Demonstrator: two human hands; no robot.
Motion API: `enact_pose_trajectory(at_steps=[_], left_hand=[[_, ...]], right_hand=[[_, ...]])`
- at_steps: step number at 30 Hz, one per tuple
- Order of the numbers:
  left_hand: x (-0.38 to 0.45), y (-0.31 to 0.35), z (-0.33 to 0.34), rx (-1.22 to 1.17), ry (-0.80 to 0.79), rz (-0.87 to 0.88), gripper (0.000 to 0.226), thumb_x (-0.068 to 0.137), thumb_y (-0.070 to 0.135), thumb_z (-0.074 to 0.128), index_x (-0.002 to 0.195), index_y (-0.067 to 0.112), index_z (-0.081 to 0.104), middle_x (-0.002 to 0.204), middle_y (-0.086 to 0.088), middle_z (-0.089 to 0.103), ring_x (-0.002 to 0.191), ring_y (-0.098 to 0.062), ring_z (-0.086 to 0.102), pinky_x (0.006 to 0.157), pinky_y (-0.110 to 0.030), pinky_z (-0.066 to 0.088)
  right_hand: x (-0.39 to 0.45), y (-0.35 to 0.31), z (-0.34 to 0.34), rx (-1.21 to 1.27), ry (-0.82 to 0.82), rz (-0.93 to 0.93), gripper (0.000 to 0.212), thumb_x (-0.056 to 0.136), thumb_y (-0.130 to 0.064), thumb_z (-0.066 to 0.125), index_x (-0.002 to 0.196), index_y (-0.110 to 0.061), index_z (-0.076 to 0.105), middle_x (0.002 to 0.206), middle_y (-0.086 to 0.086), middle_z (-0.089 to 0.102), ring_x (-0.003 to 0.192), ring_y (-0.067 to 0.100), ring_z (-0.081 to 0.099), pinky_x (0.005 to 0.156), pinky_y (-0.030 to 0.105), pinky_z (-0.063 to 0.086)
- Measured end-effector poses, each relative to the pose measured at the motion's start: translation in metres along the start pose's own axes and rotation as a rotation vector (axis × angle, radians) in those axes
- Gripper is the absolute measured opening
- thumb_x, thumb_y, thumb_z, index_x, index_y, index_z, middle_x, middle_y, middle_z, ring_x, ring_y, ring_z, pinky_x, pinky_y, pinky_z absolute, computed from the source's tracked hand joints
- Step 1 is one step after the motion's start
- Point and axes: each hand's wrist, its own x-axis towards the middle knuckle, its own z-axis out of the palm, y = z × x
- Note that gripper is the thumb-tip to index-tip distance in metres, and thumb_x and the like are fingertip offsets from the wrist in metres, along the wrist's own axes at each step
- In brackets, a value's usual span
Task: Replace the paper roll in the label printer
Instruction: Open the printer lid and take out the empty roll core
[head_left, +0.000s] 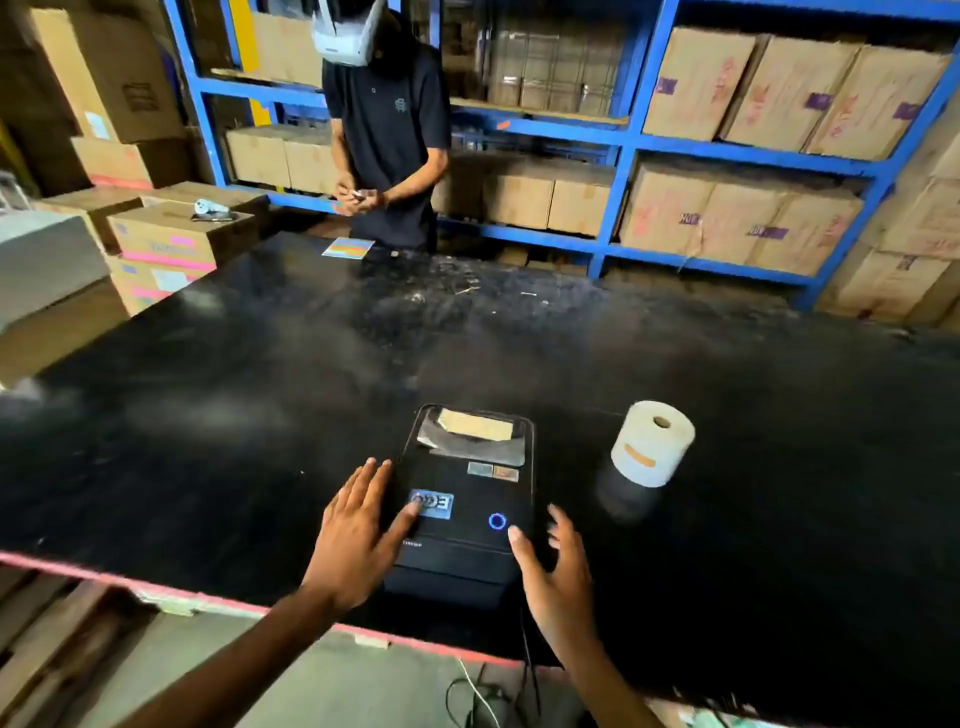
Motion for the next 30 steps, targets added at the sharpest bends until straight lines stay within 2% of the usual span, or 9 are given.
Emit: enact_pose_trajectory(at_steps=[3,5,7,13,16,20,25,27,30], left_hand=[[-0.014,-0.008,0.018,-0.405,0.012,-0.243,0.062,0.094,0.049,0.042,0.15,0.026,0.028,0.156,-0.004,0.036,0.142,-0.02,0.033,0.117,-0.034,0.027],[-0.02,-0.005,0.025,-0.6,-0.023,-0.324,0.065,0.091,0.055,0.041,0.149,0.028,0.029,0.148,0.001,0.045,0.135,-0.016,0.043,0.107,-0.022,0.034],[-0.023,-0.001,0.03,-0.704,-0.019,-0.367,0.073,0.085,0.061,0.039,0.15,0.028,0.029,0.141,0.005,0.049,0.128,-0.013,0.048,0.1,-0.018,0.036],[-0.024,-0.002,0.033,-0.759,0.027,-0.368,0.065,0.091,0.054,0.04,0.15,0.027,0.029,0.136,0.01,0.048,0.124,-0.009,0.047,0.107,-0.025,0.035],[-0.024,-0.002,0.033,-0.764,0.023,-0.366,0.073,0.086,0.06,0.039,0.15,0.027,0.028,0.134,0.011,0.047,0.123,-0.011,0.047,0.111,-0.031,0.037],[-0.024,-0.002,0.031,-0.776,0.012,-0.368,0.077,0.081,0.063,0.039,0.15,0.03,0.026,0.129,0.015,0.049,0.113,-0.004,0.053,0.096,-0.017,0.041],[-0.022,-0.002,0.033,-0.758,0.017,-0.37,0.064,0.092,0.051,0.04,0.15,0.028,0.024,0.103,0.039,0.046,0.085,0.03,0.054,0.067,0.007,0.042],[-0.022,-0.002,0.033,-0.758,0.032,-0.382,0.059,0.096,0.046,0.041,0.15,0.028,0.024,0.101,0.041,0.045,0.085,0.031,0.053,0.068,0.006,0.042],[-0.023,-0.002,0.033,-0.775,0.045,-0.39,0.065,0.092,0.05,0.043,0.149,0.028,0.024,0.103,0.039,0.046,0.089,0.021,0.054,0.082,-0.006,0.042]], right_hand=[[-0.015,0.011,0.015,0.186,-0.059,0.069,0.031,0.086,-0.035,0.064,0.116,-0.034,0.056,0.122,0.002,0.062,0.106,0.009,0.06,0.09,0.027,0.048],[-0.021,0.014,0.017,0.208,-0.044,0.056,0.031,0.086,-0.033,0.065,0.116,-0.032,0.06,0.118,-0.002,0.062,0.103,0.002,0.059,0.084,0.016,0.045],[-0.022,0.013,0.019,0.198,-0.014,0.04,0.034,0.086,-0.03,0.065,0.12,-0.027,0.062,0.117,-0.001,0.063,0.104,0.004,0.059,0.085,0.015,0.044],[-0.024,0.007,0.018,0.222,-0.021,-0.003,0.029,0.089,-0.025,0.062,0.118,-0.027,0.064,0.113,-0.009,0.07,0.109,0.008,0.061,0.092,0.024,0.048],[-0.027,0.009,0.022,0.163,0.017,0.027,0.035,0.089,-0.029,0.061,0.124,-0.027,0.061,0.12,-0.002,0.066,0.113,0.014,0.056,0.099,0.033,0.044],[-0.029,0.008,0.026,0.173,0.061,0.042,0.04,0.089,-0.026,0.061,0.129,-0.02,0.059,0.124,0.006,0.061,0.12,0.02,0.052,0.106,0.042,0.04],[-0.029,0.008,0.026,0.134,0.089,-0.044,0.04,0.085,-0.037,0.059,0.122,-0.022,0.064,0.118,-0.003,0.066,0.112,0.016,0.055,0.101,0.037,0.043],[-0.028,0.009,0.026,0.143,0.109,-0.041,0.041,0.082,-0.04,0.058,0.118,-0.023,0.066,0.108,-0.009,0.068,0.104,0.015,0.057,0.095,0.034,0.045],[-0.028,0.01,0.025,0.166,0.107,-0.04,0.049,0.077,-0.051,0.057,0.116,-0.024,0.068,0.099,-0.015,0.066,0.097,0.013,0.057,0.086,0.026,0.046]])
